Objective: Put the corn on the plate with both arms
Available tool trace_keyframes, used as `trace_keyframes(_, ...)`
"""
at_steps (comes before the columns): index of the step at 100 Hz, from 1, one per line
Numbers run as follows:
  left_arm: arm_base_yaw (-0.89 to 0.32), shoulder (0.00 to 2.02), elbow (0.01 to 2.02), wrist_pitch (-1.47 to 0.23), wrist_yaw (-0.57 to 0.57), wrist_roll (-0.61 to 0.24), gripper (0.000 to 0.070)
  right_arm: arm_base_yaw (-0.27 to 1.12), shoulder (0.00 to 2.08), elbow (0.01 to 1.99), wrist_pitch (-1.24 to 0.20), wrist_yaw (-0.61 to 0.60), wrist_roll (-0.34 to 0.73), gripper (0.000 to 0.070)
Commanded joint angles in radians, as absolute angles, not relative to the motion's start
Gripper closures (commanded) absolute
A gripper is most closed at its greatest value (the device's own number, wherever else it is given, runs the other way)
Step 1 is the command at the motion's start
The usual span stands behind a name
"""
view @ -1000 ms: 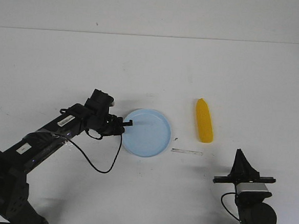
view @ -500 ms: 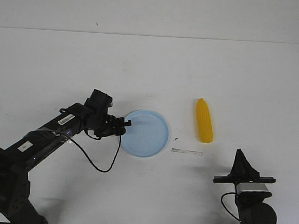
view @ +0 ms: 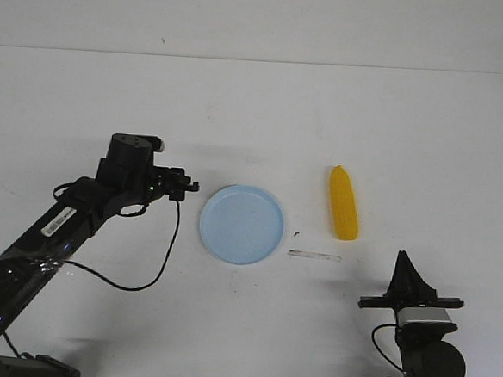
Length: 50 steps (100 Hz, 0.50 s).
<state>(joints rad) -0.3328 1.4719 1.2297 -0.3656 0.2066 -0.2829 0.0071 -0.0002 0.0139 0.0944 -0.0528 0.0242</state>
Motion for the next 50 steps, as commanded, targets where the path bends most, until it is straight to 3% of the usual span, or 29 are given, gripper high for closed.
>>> trace_keyframes(1,-0.314,1.449,1.221,-0.313,0.202,-0.222,0.0699,0.007,0.001,0.013,0.104,-0.053,0.033,0.0685)
trace_keyframes(17,-0.252,1.352,1.117,-0.16,0.202,-0.181,0.0699,0.007,0.001,0.013,0.104,-0.053,0.033,0.0685)
trace_keyframes(50,-0.083,1.069,0.86,-0.017,0.202,0.044,0.0699,0.007,0.001,0.013,0.104,-0.053,0.033,0.0685)
